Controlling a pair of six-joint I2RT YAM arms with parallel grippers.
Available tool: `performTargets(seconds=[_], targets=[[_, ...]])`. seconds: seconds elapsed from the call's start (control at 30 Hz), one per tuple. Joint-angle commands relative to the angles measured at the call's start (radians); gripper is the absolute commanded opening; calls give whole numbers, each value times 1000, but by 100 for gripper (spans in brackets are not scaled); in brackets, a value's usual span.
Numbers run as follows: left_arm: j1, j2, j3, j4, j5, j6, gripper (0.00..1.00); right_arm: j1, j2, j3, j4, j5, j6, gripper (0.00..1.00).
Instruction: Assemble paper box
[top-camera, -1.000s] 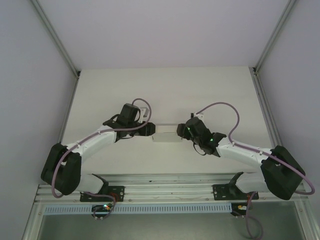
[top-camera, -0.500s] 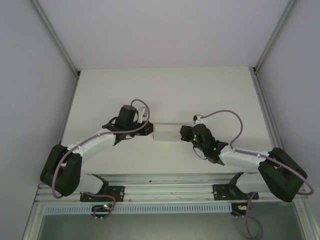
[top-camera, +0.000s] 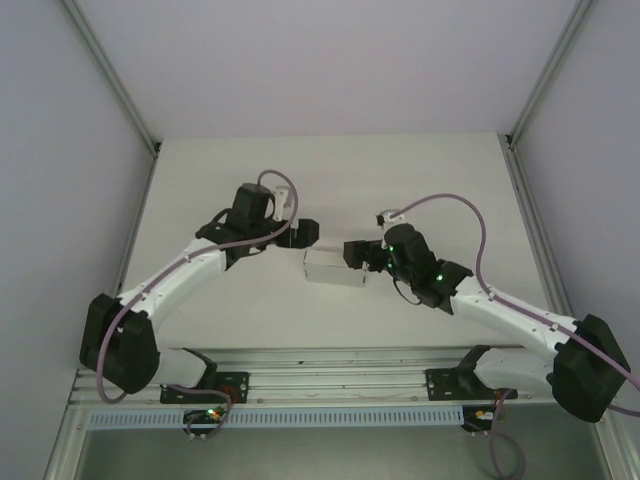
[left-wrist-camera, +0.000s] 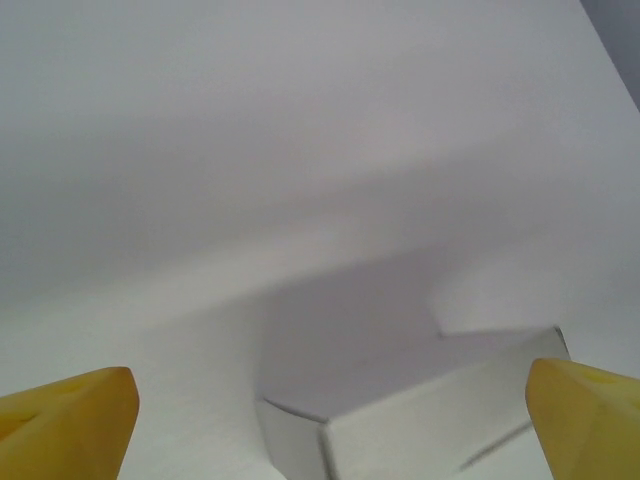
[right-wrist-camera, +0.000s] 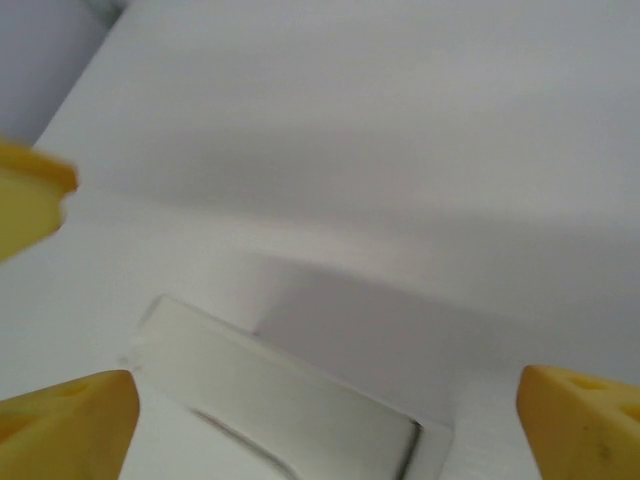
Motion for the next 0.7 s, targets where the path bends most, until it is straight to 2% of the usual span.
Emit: performTargets(seconds=[0.0, 0.03, 0.23, 0.3, 0.4, 0.57, 0.67], targets=[[59, -61, 30, -123, -175, 56, 100, -5, 47, 119, -210, -268, -440, 100], [92, -72, 29, -137, -190, 57, 100, -6, 76, 172, -276, -312, -550, 99], [222, -152, -27, -188, -317, 48, 100, -6, 287, 467, -626, -395, -1002, 100], [255, -185, -66, -183, -346, 41, 100, -5, 384, 569, -757, -421, -1086, 100], [302, -225, -131, -162, -350, 31, 100, 2, 522, 689, -877, -393, -1136, 100], [352, -252, -187, -161, -335, 11, 100, 24, 690, 823, -880, -235, -1083, 99], [360, -255, -196, -164, -329, 16, 100, 39, 762, 872, -896, -183, -1044, 100]])
